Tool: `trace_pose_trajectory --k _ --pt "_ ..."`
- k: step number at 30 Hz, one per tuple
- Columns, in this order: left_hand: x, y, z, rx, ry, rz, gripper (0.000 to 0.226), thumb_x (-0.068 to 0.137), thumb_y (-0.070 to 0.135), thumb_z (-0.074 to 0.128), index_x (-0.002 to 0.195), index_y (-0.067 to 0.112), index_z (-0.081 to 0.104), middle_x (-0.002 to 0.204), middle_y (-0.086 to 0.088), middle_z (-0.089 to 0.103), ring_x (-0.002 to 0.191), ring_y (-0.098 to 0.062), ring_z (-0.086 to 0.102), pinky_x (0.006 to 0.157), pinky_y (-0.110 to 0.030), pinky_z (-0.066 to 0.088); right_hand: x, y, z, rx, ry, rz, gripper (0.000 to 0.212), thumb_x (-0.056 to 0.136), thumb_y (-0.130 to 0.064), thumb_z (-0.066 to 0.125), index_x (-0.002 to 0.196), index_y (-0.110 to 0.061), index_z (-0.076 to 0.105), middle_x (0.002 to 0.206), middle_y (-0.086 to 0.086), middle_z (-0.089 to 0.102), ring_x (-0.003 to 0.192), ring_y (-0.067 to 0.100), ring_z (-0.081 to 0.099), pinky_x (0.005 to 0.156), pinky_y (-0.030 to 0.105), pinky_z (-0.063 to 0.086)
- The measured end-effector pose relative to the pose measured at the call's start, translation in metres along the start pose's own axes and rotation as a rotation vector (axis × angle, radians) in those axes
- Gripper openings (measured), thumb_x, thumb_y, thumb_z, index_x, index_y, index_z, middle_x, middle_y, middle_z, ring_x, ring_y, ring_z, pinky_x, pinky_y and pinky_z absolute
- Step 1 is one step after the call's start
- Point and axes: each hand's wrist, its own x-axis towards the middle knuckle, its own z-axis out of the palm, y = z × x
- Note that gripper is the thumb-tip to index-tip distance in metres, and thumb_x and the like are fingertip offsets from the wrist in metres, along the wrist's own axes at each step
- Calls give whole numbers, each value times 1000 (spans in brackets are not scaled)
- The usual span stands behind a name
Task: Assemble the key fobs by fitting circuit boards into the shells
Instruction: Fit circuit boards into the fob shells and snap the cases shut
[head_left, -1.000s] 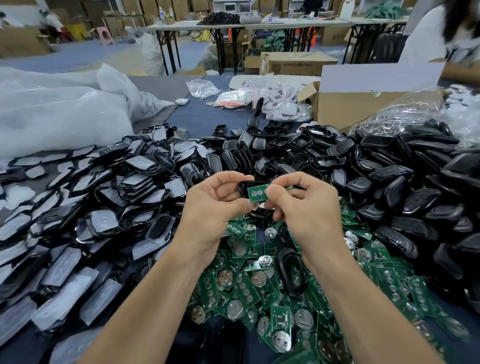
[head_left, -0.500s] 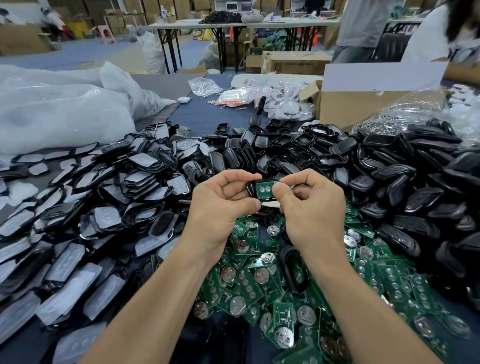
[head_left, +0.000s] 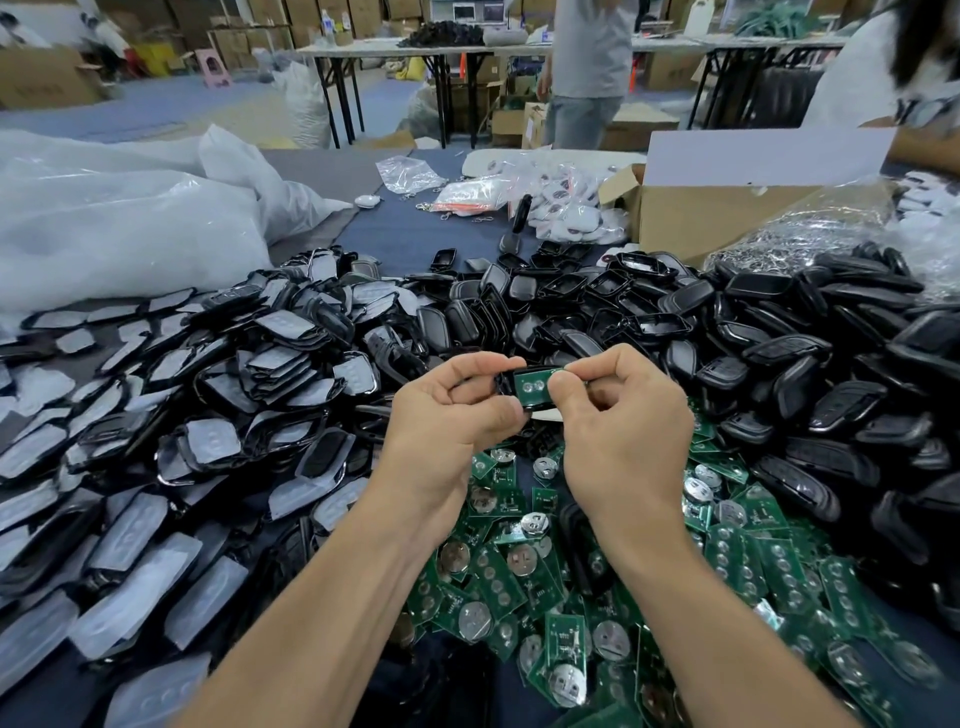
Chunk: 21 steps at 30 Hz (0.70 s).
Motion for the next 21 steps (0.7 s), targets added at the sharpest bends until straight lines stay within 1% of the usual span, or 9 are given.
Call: trace_pose_trajectory --k 2,5,8,10,12,14,17,19,21 --pt "-1 0 1 2 28 -17 40 81 -20 71 82 20 80 106 -8 80 86 -21 75 70 -26 61 -2 0 1 -27 9 -13 17 92 -25 76 79 -29 65 67 -19 68 58 4 62 52 13 43" --pt "-3 1 3 42 74 -6 40 79 -18 75 77 22 79 101 -6 81 80 -17 74 67 -24 60 -7 0 3 -44 12 -34 19 92 -27 77 79 -30 63 61 -10 67 57 7 63 51 18 46" --pt "-4 3 4 112 129 24 45 77 -16 79 70 29 81 88 -3 80 69 -10 73 63 -22 58 -10 0 5 -69 -14 -41 21 92 -29 76 78 -30 60 58 -7 65 55 11 62 54 29 51" --pt "-4 3 3 112 162 29 46 75 -17 80 69 29 81 88 -4 81 67 -11 73 62 -21 57 -10 0 7 -93 -58 -22 22 92 -31 74 78 -30 58 56 -7 65 52 12 61 53 32 50" --pt "-3 5 2 98 164 30 46 74 -19 79 67 27 81 89 -5 81 66 -12 73 62 -23 58 -8 -1 7 -134 -106 -13 24 93 -33 73 77 -28 55 56 -9 64 48 13 58 51 31 48" --pt "-2 7 0 67 158 21 46 73 -21 77 66 24 80 91 -6 81 67 -14 74 62 -25 60 -5 1 6 -139 -124 -5 27 92 -37 73 77 -27 52 53 -6 62 43 11 51 50 30 45" --pt "0 9 -4 -19 129 -13 44 71 -23 75 66 21 79 95 -8 81 67 -17 75 59 -25 60 0 3 1 -131 -203 30 21 91 -46 69 87 -31 55 55 -3 63 43 7 47 49 30 42" --pt "1 8 -6 -65 114 -36 40 70 -22 74 68 18 79 94 -9 81 68 -19 76 57 -24 60 4 3 -2 24 -313 100 10 96 -38 67 90 -31 64 63 -3 70 48 7 53 49 27 44" --pt "1 7 -3 -39 113 -35 37 75 -22 72 80 14 77 94 -8 81 72 -19 77 59 -23 60 6 2 -3 208 -356 169 17 99 -20 66 82 -22 71 64 3 71 50 10 55 47 24 45"
